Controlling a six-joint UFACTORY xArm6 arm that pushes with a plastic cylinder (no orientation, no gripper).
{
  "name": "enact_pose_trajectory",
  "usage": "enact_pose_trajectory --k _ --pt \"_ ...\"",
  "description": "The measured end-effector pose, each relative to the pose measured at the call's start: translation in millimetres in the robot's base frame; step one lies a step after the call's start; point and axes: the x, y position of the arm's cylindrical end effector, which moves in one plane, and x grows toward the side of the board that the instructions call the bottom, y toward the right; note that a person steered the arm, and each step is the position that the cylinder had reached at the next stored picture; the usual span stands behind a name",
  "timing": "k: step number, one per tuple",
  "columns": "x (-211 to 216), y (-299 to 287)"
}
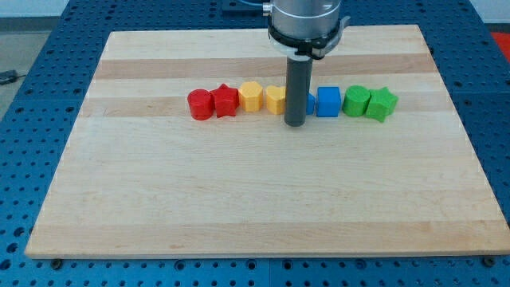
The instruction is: Move the yellow blocks and red blocks in a horizontal line
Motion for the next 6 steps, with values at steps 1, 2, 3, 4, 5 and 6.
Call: enact_pose_trajectory --k 1,2,3,4,5,6 --pt "-6 0" --pt "1 -3" --pt "34 -29" --pt "45 -84" --pt "33 -164" --pt "-3 -224"
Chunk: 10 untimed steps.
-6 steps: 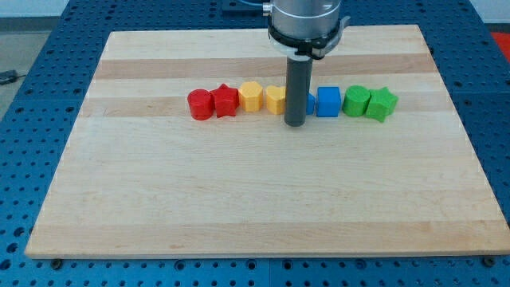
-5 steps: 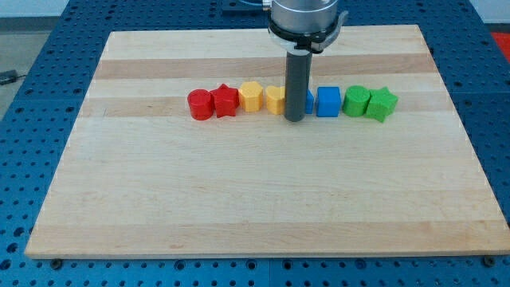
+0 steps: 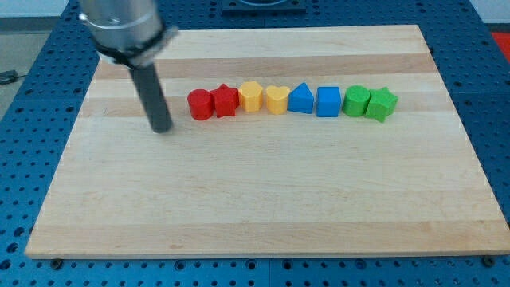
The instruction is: Move the yellow blocks and red blocks in a horizontal line
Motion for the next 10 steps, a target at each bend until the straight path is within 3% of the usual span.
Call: enact_pose_trajectory --k 1,2,4,6,10 --pt "-54 -20" --pt "-86 19" --pt "-88 102" --pt "-59 124" --pt "-64 167"
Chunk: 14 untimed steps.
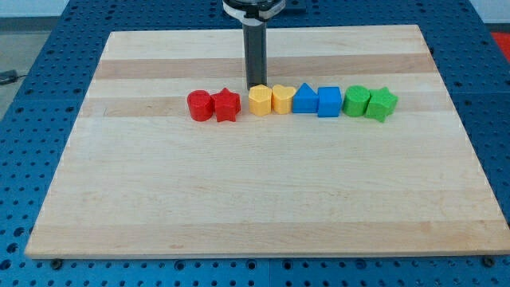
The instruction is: Move the yellow blocks and red blocks in a horizontal line
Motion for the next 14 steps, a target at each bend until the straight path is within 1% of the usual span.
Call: enact_pose_trajectory --k 2,3,4,5,7,8,10,11,12,14 --pt "-3 0" --pt "-15 8" --pt "-15 34" --pt "-4 45" --pt "11 43" --pt "10 38" --pt "2 47" --pt "-4 19" --pt "-4 -21" --pt "2 -121"
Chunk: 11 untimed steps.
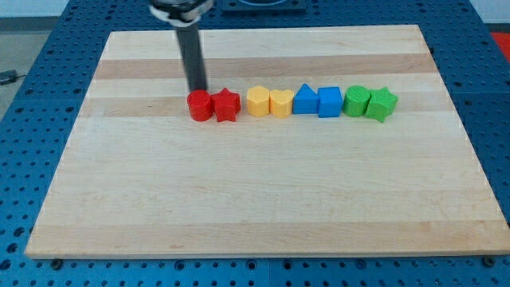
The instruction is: Move the yellow blocks and red blocks in a horizontal line
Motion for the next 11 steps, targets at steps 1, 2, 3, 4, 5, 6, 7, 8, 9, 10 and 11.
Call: enact_pose_trajectory --k 1,2,3,4,5,6,7,8,9,10,11 --pt "20 -32" --pt "29 -33" --pt "34 -32" --pt "37 -27" --pt "43 -23" --pt "49 -15" --pt "49 -1" --pt "49 5" --pt "49 5" --pt "49 6" --pt "49 10"
